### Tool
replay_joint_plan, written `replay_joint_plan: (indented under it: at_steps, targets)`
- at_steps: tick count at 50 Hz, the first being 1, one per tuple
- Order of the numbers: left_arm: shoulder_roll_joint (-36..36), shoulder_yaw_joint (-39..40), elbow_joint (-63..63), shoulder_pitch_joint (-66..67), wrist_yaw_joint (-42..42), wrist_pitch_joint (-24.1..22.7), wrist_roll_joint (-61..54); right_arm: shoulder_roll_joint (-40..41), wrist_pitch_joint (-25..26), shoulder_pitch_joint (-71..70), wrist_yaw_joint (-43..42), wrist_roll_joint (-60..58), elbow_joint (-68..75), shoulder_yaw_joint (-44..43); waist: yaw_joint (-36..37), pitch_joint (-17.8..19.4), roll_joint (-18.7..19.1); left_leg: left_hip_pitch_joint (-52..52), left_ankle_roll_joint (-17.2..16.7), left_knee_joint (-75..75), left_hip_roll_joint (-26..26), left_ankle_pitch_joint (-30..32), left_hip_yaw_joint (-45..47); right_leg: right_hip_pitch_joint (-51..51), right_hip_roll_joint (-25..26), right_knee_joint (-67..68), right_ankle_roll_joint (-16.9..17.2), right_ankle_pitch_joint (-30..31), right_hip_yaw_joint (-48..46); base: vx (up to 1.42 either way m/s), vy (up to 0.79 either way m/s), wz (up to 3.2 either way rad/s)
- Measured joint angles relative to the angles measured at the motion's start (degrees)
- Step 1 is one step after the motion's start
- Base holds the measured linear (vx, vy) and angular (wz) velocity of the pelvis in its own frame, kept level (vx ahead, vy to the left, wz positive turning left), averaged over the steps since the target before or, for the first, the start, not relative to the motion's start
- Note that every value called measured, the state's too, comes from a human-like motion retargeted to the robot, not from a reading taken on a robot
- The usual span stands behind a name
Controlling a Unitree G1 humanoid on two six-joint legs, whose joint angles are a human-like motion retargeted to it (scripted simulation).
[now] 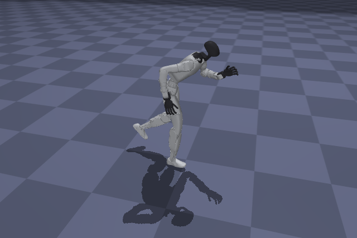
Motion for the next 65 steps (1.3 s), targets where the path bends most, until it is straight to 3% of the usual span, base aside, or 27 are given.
replay_joint_plan:
  at_steps: [3,6,9,12,15,17,20,22,25,26,30,32,35,38,40,43,45,47,48,52,55,57,61,65]
  targets:
    - [-0.39,0.21,5.17,25.19,-2.18,2.4,-0.38,3.72,-1.74,-17.55,-5.5,1.69,-2.77,1.27,6.04,0.0,1.24,-11.93,1.72,23.06,0.45,-5.09,-0.26,-2.95,0.84,17.49,-5.55,-10.31,1.79,1.09,-0.34,-0.92]
    - [4.21,-0.26,8.4,47.1,-9.91,3.33,-3.97,5.93,-3.01,-36.9,-8.98,-1.36,-10.12,-4.8,12.86,0.0,-0.31,-21.87,6.7,35.41,1.26,-9.48,3.88,-0.01,0.74,24.58,-7.56,-15.03,4.75,1.09,-0.22,-0.83]
    - [10.66,1.14,6.08,63.95,-14.66,3.48,-10.54,4.13,-4.62,-50.44,-12.61,-3.17,-21.84,-9.91,21.5,-1.07,-2.83,-30.17,11.78,34.47,3.07,-13.25,10.22,5.78,0.45,22.83,-7.71,-13.69,7.55,1.15,-0.12,-0.66]
    - [12.96,4.88,3.21,77.15,-16.04,3.71,-18.61,-2.95,-5.31,-54.74,-13.78,-7.37,-35.19,-11.73,28.06,-3.31,-6.16,-35.1,13.07,18.74,2.49,-13.73,16.22,12.25,-0.77,15.4,-4.99,-6.27,9.47,1.28,0.01,-0.18]
    - [10.0,8.44,3.1,87.11,-16.88,3.52,-22.28,-8.2,-5.48,-50.25,-11.78,-11.32,-46.32,-12.92,31.63,-6.28,-9.99,-32.67,10.41,-12.49,-0.62,-9.56,21.94,19.02,-2.05,6.23,-1.61,5.49,11.92,1.38,0.08,-0.09]
    - [7.38,10.95,4.22,90.71,-16.32,2.66,-17.49,-8.74,-6.94,-43.43,-8.85,-10.79,-51.21,-14.27,34.69,-6.0,-10.38,-26.21,5.6,-34.79,-1.36,-7.65,23.27,25.47,-0.51,2.6,0.47,11.07,15.27,1.45,0.14,-0.72]
    - [3.21,13.67,6.46,90.92,-15.75,2.3,-9.2,-8.93,-8.36,-30.54,-2.75,-7.25,-53.97,-17.03,37.57,-4.7,-8.88,-19.9,0.33,-48.23,0.53,-5.22,23.57,33.19,2.38,5.08,1.66,14.71,20.83,1.43,0.19,-0.46]
    - [-0.32,13.09,8.16,85.94,-15.23,3.52,-10.3,-8.32,-6.87,-23.47,1.46,-3.72,-51.9,-16.95,36.34,-4.04,-8.94,-19.71,2.86,-41.44,1.32,-4.42,23.65,31.67,2.13,16.84,0.14,13.39,21.61,1.32,0.18,0.42]
    - [-4.51,9.52,11.51,71.02,-11.51,5.06,-11.69,-5.45,-3.31,-17.15,5.09,1.05,-42.38,-11.85,31.16,-0.74,-11.32,-23.56,9.9,-16.55,1.04,-17.65,22.32,24.34,-2.97,42.19,-3.85,6.02,19.37,1.23,0.11,0.89]
    - [-4.41,7.18,13.52,63.07,-9.38,5.35,-9.69,-4.63,-1.93,-15.96,5.11,0.72,-35.8,-8.84,29.23,-0.43,-11.6,-24.26,10.61,-10.57,1.47,-21.17,22.12,20.44,-3.68,49.8,-5.02,3.09,19.49,1.18,0.04,0.83]
    - [0.45,-3.41,17.92,25.44,-5.15,7.03,1.04,-2.94,5.13,-10.25,8.28,-3.55,-6.14,0.46,20.91,0.0,-10.44,-20.3,12.44,-1.97,1.52,-29.73,19.65,5.37,-3.2,67.61,-6.37,-7.09,19.17,1.15,-0.03,1.01]
    - [1.97,-11.98,21.73,3.19,-4.07,5.74,19.81,-4.45,1.18,-5.13,12.88,0.82,1.64,0.15,16.04,-0.03,-8.96,-16.67,8.73,-4.33,2.13,-30.04,17.54,-2.42,-3.5,67.53,-9.22,-9.92,16.17,1.13,-0.14,1.37]
    - [7.63,-19.73,19.37,-21.99,5.01,7.93,23.79,-10.99,0.28,4.82,15.46,2.29,1.76,-3.41,6.71,-0.03,-4.08,-11.69,3.56,-10.78,3.6,-25.71,13.48,-11.86,-5.04,56.01,-8.57,-10.75,10.53,1.16,-0.24,1.22]
    - [15.3,-25.23,16.98,-39.94,11.87,6.3,17.77,-15.44,0.91,12.27,16.96,4.5,-1.65,-9.2,-1.62,-0.13,0.14,-6.64,-0.94,-20.36,6.39,-16.87,9.63,-15.66,-3.05,28.64,-5.94,-6.68,6.12,1.2,-0.39,0.8]
    - [17.73,-27.52,15.92,-47.79,14.59,3.1,11.54,-16.14,1.55,16.03,16.82,3.89,-2.53,-13.0,-5.52,-0.17,1.82,-2.45,-2.85,-26.27,7.75,-10.06,7.81,-14.81,-0.93,5.62,-3.26,-2.51,5.54,1.3,-0.51,0.63]
    - [16.39,-26.29,14.76,-50.49,16.43,1.96,12.65,-12.88,1.13,19.36,15.4,0.48,-1.51,-16.48,-8.18,-0.05,3.11,5.55,-4.42,-32.34,9.73,-2.14,5.26,-13.16,-0.97,-12.23,0.86,-1.4,4.59,1.39,-0.62,0.5]
    - [13.14,-22.72,12.66,-46.52,15.8,2.87,18.62,-9.29,0.37,19.2,14.27,-0.54,-0.19,-17.41,-7.62,0.0,3.64,10.71,-3.99,-34.33,10.44,1.88,3.48,-10.54,-2.17,-14.35,1.29,1.71,-0.16,1.39,-0.66,0.07]
    - [8.24,-17.45,7.44,-35.03,13.13,2.74,25.63,-5.8,-1.12,16.03,12.75,-1.08,1.7,-16.89,-6.03,0.0,3.76,12.26,-1.41,-28.04,10.57,5.0,2.13,-8.14,-3.55,-8.47,-1.33,6.22,-3.85,1.41,-0.64,-0.33]
    - [5.61,-15.09,4.73,-27.4,11.62,2.68,28.7,-4.72,-2.34,13.1,11.22,-1.06,2.68,-15.83,-4.86,0.0,4.05,10.84,0.39,-21.1,10.99,5.51,2.25,-8.44,-3.62,-2.97,-3.51,5.47,-3.36,1.39,-0.62,-0.87]
    - [-0.66,-9.17,8.06,5.92,11.92,3.55,36.78,-2.98,-7.44,-8.0,1.64,-4.57,3.36,-10.57,1.64,0.0,5.0,-2.75,7.65,17.09,15.84,-5.58,5.62,-13.04,-1.29,23.8,-9.76,-10.11,1.29,1.32,-0.52,-1.46]
    - [-1.34,-5.46,19.51,28.93,10.07,3.27,40.88,-0.82,-8.86,-29.25,-1.8,-10.88,-0.54,-9.66,6.84,0.0,4.04,-13.67,11.75,37.28,16.16,-13.36,6.33,-9.52,0.71,31.26,-10.93,-17.25,3.17,1.25,-0.34,-1.23]
    - [0.13,-4.98,23.76,40.85,6.03,1.2,38.21,-0.23,-9.93,-42.65,-5.06,-11.82,-6.21,-9.18,12.25,0.0,2.8,-21.13,13.48,42.48,13.13,-15.98,7.78,-5.95,1.19,32.01,-10.65,-18.32,5.34,1.23,-0.19,-1.15]
    - [8.92,-3.06,22.81,60.04,-0.75,-2.07,29.47,-4.92,-12.47,-65.04,-13.26,-10.23,-19.71,-5.71,23.27,-0.22,-1.3,-34.0,14.66,33.48,5.0,-16.3,12.54,3.67,-0.12,25.84,-7.28,-13.3,10.02,1.29,-0.05,-0.82]
    - [13.18,3.58,18.57,75.35,-6.55,-5.45,16.79,-8.42,-13.79,-76.44,-16.97,-10.73,-31.31,-4.08,29.51,-1.06,-5.14,-37.9,13.74,1.09,-0.24,-11.56,18.49,14.87,-2.33,14.64,-4.02,-0.01,11.89,1.44,0.04,-0.17]
